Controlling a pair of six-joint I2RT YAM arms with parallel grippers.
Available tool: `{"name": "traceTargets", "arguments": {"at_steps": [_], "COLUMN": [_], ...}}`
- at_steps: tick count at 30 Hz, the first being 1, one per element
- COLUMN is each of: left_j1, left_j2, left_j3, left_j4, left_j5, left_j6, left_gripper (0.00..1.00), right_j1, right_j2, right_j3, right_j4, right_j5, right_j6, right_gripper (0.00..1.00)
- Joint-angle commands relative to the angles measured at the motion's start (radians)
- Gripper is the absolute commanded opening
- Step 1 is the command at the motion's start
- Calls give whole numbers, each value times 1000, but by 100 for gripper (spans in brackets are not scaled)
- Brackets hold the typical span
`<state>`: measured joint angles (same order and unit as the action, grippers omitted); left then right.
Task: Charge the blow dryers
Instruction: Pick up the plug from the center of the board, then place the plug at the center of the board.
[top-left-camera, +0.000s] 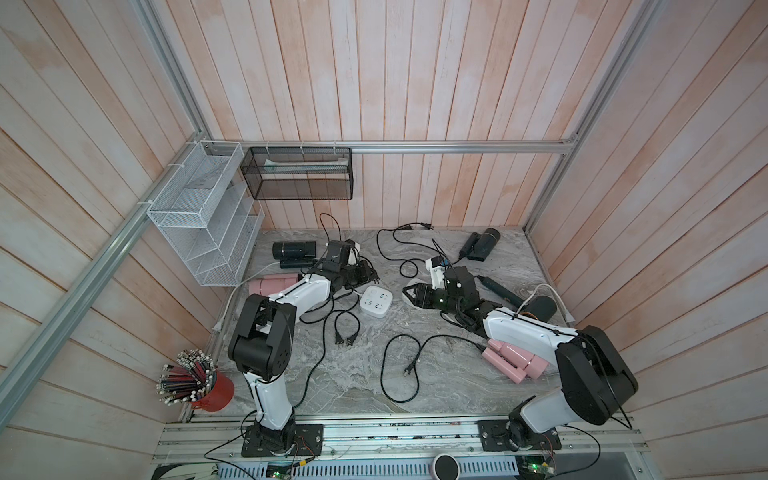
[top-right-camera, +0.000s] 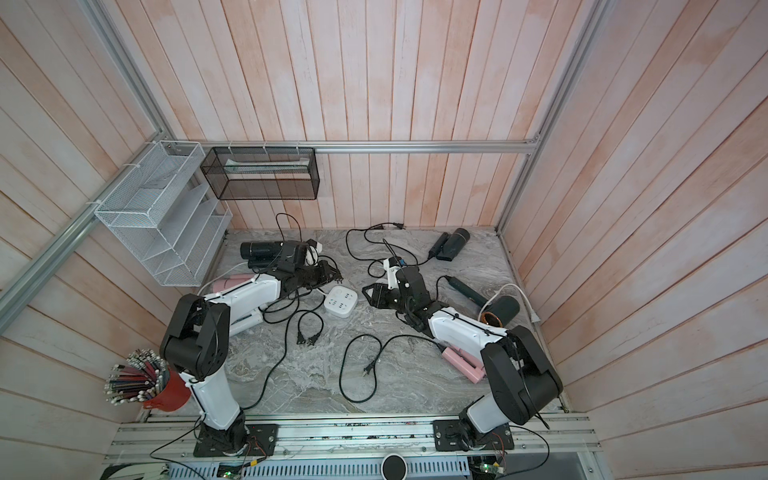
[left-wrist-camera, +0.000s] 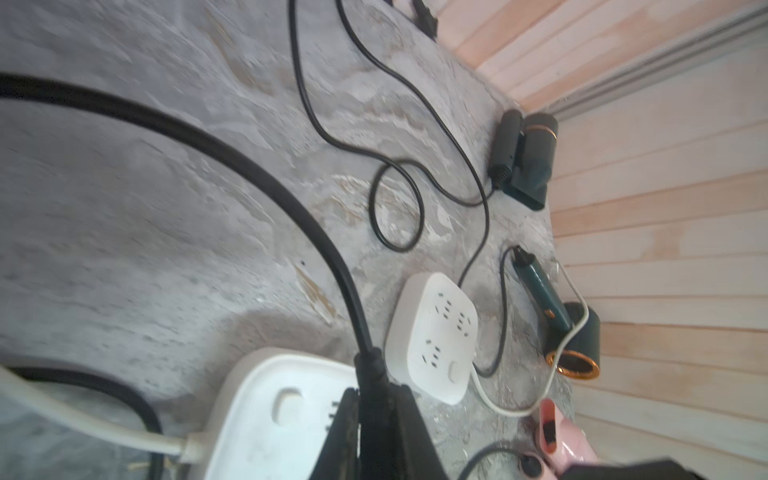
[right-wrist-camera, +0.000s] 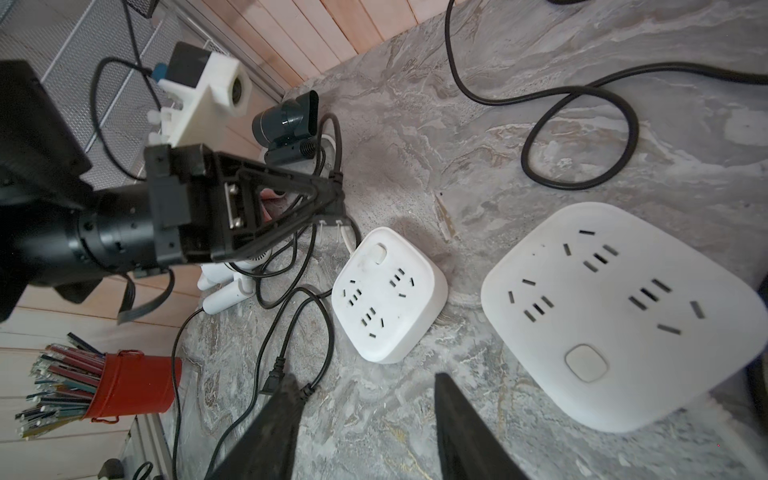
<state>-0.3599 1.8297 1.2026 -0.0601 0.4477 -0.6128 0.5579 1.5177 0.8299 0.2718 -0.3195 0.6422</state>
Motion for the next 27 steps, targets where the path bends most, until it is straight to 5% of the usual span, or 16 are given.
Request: {"name": "traceTargets", "arguments": {"at_steps": [1,14,27], "left_j1": [-30,-109,-114], "left_j2": [-61,-61,-74], "left_j3": [-73,-174,-232], "left_j4": [150,238,144], "left_j5": [29,86,128], "left_j6": [-5,-223,-201], "left_gripper": [15,15,15], "right_j1": [-10,14,78], "right_j2": [13,70,140], "right_j3": [38,3,49], "right_j4": [5,-27,-85], "right_j5": [-66,-97,-59], "right_j6": [17,-126,-203], "right_gripper": [54,54,56]}}
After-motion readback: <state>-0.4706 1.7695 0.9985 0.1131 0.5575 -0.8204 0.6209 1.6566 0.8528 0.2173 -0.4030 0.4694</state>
